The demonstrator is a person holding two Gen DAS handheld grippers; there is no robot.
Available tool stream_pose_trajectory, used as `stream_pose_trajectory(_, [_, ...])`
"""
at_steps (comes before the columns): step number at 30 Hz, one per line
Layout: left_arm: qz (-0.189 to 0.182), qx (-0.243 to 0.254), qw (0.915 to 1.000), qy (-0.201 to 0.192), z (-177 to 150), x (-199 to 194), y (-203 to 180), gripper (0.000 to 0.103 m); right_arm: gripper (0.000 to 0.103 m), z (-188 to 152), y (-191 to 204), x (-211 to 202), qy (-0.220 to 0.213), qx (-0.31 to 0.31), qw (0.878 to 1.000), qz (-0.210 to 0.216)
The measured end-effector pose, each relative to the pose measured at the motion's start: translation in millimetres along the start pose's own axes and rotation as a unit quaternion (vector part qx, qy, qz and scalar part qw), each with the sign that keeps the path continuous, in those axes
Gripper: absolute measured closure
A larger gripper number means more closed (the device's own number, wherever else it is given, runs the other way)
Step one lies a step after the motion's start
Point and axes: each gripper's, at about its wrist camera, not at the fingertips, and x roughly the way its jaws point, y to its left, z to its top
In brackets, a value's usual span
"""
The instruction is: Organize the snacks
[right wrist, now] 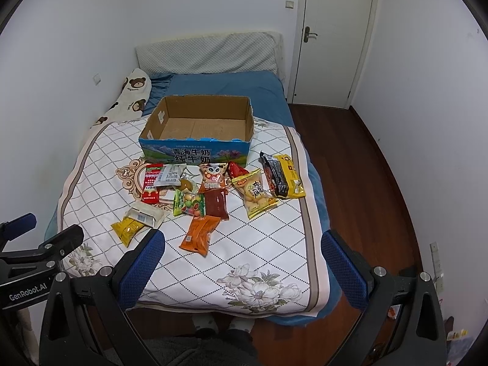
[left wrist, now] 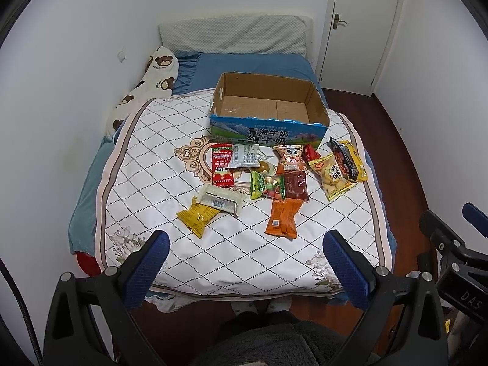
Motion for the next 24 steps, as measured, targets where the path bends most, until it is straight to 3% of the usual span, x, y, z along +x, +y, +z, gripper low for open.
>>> stream_pose_trajectory(24, [-0.001,0.003,1.0,-0.003,0.4,3.6,7.9,0.0,0.0,1.7,12.7,5.4,0.003,-0.001,1.0,0.001])
